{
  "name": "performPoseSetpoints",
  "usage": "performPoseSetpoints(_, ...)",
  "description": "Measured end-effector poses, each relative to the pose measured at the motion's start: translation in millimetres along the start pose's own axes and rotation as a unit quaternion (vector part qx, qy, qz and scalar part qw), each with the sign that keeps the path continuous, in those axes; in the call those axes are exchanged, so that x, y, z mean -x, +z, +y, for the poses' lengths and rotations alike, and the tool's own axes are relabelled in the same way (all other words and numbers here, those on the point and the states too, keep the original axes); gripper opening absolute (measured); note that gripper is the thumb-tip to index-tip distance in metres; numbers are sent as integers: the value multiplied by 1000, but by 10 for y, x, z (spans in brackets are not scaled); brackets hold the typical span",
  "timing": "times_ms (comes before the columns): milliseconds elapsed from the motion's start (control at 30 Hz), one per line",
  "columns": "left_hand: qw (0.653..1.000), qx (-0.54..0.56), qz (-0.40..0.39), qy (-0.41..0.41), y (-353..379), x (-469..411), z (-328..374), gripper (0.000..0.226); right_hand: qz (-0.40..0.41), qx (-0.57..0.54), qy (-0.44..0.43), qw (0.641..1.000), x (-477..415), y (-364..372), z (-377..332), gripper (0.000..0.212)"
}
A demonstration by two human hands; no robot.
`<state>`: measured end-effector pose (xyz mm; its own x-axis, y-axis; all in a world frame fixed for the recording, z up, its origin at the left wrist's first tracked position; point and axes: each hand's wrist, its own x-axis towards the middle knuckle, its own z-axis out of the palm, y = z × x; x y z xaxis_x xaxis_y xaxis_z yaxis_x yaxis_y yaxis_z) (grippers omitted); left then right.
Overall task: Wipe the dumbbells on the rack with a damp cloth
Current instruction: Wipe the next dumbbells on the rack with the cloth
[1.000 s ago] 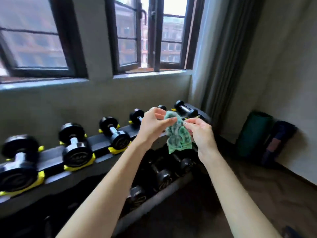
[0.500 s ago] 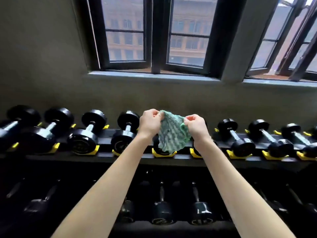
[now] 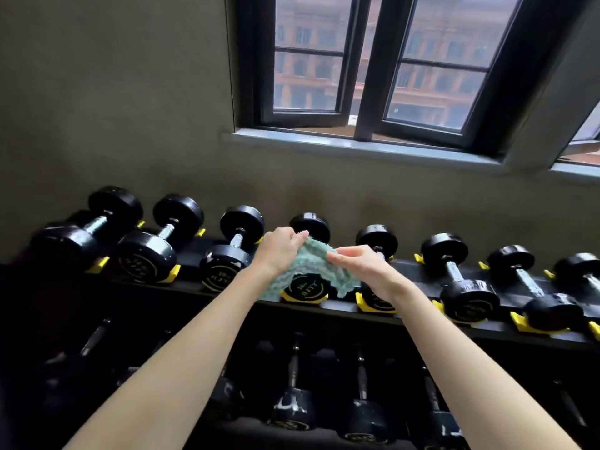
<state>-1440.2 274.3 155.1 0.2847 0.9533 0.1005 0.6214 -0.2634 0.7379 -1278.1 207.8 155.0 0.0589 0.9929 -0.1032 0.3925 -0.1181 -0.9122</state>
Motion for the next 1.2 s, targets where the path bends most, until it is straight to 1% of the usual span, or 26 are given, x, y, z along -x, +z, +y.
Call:
performPoseSetpoints(67, 997, -47, -56, -4, 17, -26, -116, 46, 0, -20, 32, 999, -91, 113, 168, 21)
performPoseSetpoints(100, 993, -74, -87, -4, 30, -20, -166, 47, 17, -25, 47, 998, -141, 170, 240, 19)
performPoseSetpoints(167, 982, -135, -135, -1, 82, -21, -258, 52, 75, -36, 61, 995, -254, 282, 339, 16)
performPoseSetpoints(233, 971, -197, -131, 15, 160, -52, -319, 50, 144, -42, 56, 987, -341, 357, 361, 22)
performPoseSetpoints(267, 968, -221, -117, 22, 195, -75, -330, 46, 169, -23, 52, 984, -366, 369, 349, 24)
performPoseSetpoints(333, 964, -246, -95, 45, 247, -129, -334, 35, 194, 53, 49, 978, -393, 354, 361, 29)
performPoseSetpoints(400, 966, -225, -101, 76, 283, -187, -354, 31, 192, 82, 64, 976, -405, 300, 431, 32)
performPoseSetpoints(433, 970, -199, -110, 85, 287, -211, -370, 32, 177, 69, 75, 979, -408, 274, 476, 31)
performPoseSetpoints(500, 976, -154, -138, 72, 291, -263, -434, 34, 124, 10, 97, 987, -375, 221, 536, 18)
performPoseSetpoints(567, 970, -157, -181, 38, 280, -308, -513, 33, 70, -25, 105, 992, -349, 154, 591, 12)
performPoseSetpoints(600, 962, -173, -209, 28, 285, -332, -559, 33, 60, -24, 107, 992, -353, 121, 629, 9)
performPoseSetpoints(633, 953, -186, -239, 22, 299, -356, -603, 31, 66, -19, 114, 991, -377, 91, 689, 8)
performPoseSetpoints(700, 936, -203, -286, 5, 346, -418, -698, 32, 103, -29, 143, 984, -464, 37, 855, 19)
performPoseSetpoints(733, 932, -208, -298, -6, 382, -475, -759, 32, 114, -41, 158, 980, -518, 18, 942, 22)
performPoseSetpoints(767, 931, -216, -295, -12, 406, -525, -800, 29, 117, -45, 165, 978, -580, 11, 1032, 22)
performPoseSetpoints(833, 937, -237, -256, -27, 450, -667, -870, 15, 126, -39, 177, 975, -714, 5, 1191, 21)
performPoseSetpoints(867, 943, -245, -223, -38, 479, -742, -885, 15, 141, -39, 177, 973, -788, 4, 1247, 19)
performPoseSetpoints(933, 954, -262, -130, -65, 580, -914, -896, 28, 175, -37, 162, 970, -989, 0, 1306, 12)
performPoseSetpoints(967, 957, -270, -73, -74, 635, -984, -889, 31, 194, -34, 152, 969, -1099, -1, 1314, 14)
performPoseSetpoints(1000, 956, -278, -23, -87, 701, -1057, -884, 36, 212, -31, 145, 966, -1224, -2, 1328, 22)
performPoseSetpoints(1067, 956, -264, 39, -123, 884, -1209, -886, 52, 238, -19, 164, 957, -1480, 1, 1343, 44)
performPoseSetpoints(1100, 961, -225, 49, -154, 984, -1270, -896, 53, 239, -24, 184, 953, -1587, 18, 1359, 52)
performPoseSetpoints(1133, 963, -195, 44, -180, 1089, -1336, -912, 50, 229, -38, 202, 951, -1679, 44, 1403, 55)
performPoseSetpoints(1167, 965, -173, 14, -197, 1197, -1398, -929, 47, 208, -55, 205, 955, -1771, 110, 1450, 52)
performPoseSetpoints(1200, 964, -175, -37, -196, 1299, -1463, -977, 50, 171, -68, 201, 962, -1847, 199, 1488, 45)
